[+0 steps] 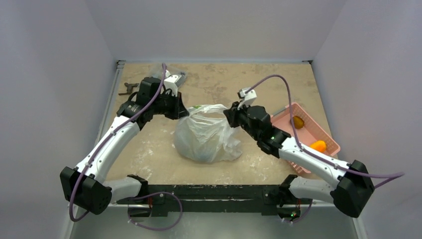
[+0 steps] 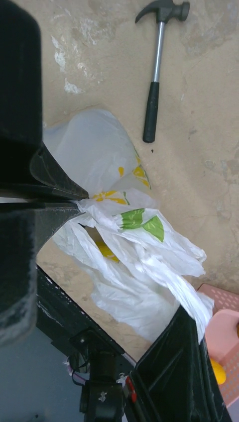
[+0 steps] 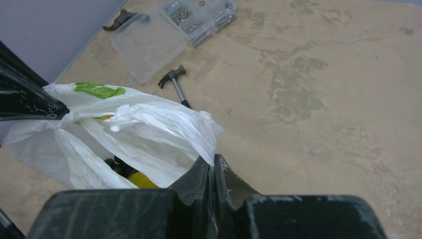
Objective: Take the fake fruits out of the plastic bag
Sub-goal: Untie the plastic bag at the center of the board.
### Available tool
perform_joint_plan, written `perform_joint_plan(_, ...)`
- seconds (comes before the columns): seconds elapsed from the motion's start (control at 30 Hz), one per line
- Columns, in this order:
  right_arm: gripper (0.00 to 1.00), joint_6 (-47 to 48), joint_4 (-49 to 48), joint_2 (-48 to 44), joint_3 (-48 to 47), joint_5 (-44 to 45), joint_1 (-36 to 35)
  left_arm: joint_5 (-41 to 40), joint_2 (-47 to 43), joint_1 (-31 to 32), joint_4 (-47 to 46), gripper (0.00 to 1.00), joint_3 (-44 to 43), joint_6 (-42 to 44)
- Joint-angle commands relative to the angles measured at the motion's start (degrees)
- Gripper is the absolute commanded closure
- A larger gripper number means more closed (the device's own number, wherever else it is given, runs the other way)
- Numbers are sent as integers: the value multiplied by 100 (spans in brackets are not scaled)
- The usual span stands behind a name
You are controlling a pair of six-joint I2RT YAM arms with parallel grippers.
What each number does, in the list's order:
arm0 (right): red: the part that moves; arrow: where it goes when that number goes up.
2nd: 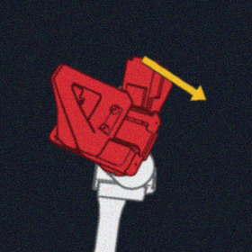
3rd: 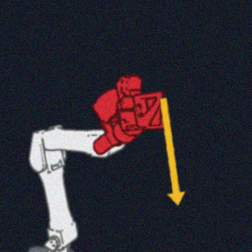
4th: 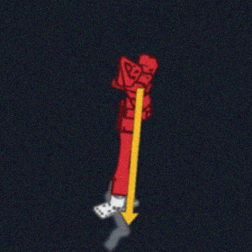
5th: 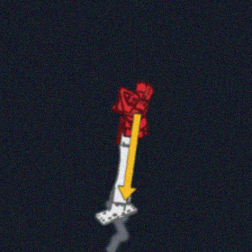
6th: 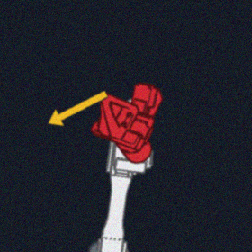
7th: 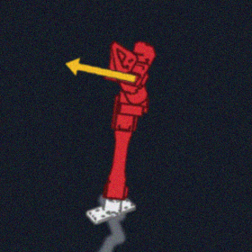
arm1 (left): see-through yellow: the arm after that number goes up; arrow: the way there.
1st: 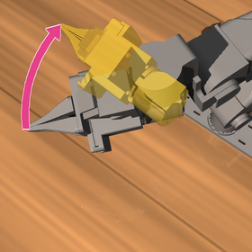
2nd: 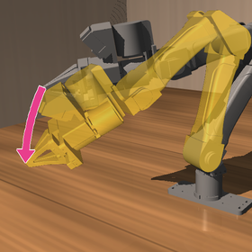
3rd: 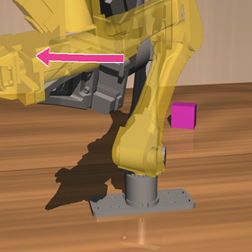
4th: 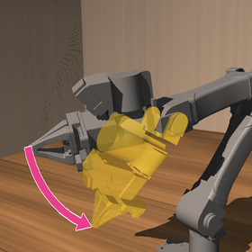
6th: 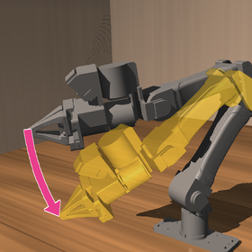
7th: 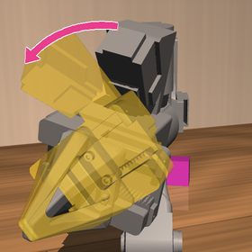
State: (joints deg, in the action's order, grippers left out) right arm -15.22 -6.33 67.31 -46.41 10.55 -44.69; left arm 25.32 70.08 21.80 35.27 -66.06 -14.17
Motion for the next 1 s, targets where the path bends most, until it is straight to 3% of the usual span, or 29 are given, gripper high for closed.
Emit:
perform_joint_plan(0.0,100,-1625,-1096,-901,863,1020,153,-689,-605,-36,-378,100,104,-79)
perform_joint_plan(0.23,100,-2352,-1484,-1572,1739,1148,423,-1014,-1087,-53,-636,100,330,-83)
perform_joint_plan(0.4,100,-2263,-1099,-1441,1654,877,426,-94,-1118,-63,-918,100,376,58)
perform_joint_plan(0.57,100,-1640,-1512,-1444,1731,-238,426,495,-1046,-41,-1107,59,428,62)
perform_joint_plan(0.67,100,-1333,-1624,-1401,1716,-794,426,424,-1037,84,-1107,36,417,209)
perform_joint_plan(0.9,100,-878,-1779,-1164,1565,-1889,425,-676,-1210,682,-1487,11,726,727)
perform_joint_plan(0.97,100,-904,-1970,-1085,1621,-2143,424,-1101,-1340,892,-1801,9,930,891)
